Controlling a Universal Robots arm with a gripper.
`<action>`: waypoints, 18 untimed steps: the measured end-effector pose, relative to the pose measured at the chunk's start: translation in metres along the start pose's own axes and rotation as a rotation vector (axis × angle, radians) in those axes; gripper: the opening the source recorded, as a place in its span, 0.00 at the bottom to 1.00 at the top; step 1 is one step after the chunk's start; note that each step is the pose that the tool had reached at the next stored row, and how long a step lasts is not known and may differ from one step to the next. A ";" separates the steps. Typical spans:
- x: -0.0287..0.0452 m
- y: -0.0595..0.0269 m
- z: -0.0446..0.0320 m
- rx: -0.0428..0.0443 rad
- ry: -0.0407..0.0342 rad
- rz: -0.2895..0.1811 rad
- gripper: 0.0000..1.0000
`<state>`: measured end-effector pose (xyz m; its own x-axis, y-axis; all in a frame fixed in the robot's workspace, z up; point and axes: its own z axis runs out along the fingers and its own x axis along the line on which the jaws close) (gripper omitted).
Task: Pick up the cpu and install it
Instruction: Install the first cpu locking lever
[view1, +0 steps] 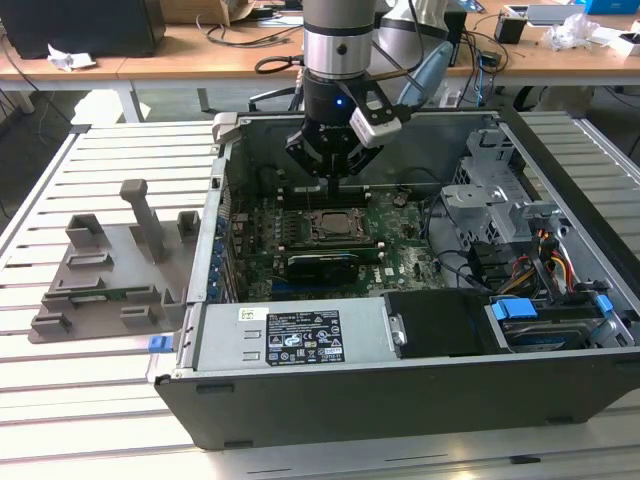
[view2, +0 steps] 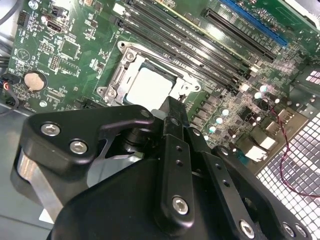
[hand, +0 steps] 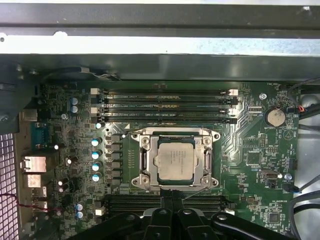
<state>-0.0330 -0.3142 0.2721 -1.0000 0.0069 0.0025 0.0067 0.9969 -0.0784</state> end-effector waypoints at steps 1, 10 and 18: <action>0.0005 0.0000 0.0000 0.0000 0.0001 0.000 0.11; 0.0040 0.0000 0.0000 0.0000 0.0000 0.000 0.11; 0.0059 0.0000 0.0009 -0.0001 -0.0001 0.000 0.11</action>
<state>-0.0389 -0.3143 0.2713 -1.0000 0.0069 0.0024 0.0067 0.9969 -0.0782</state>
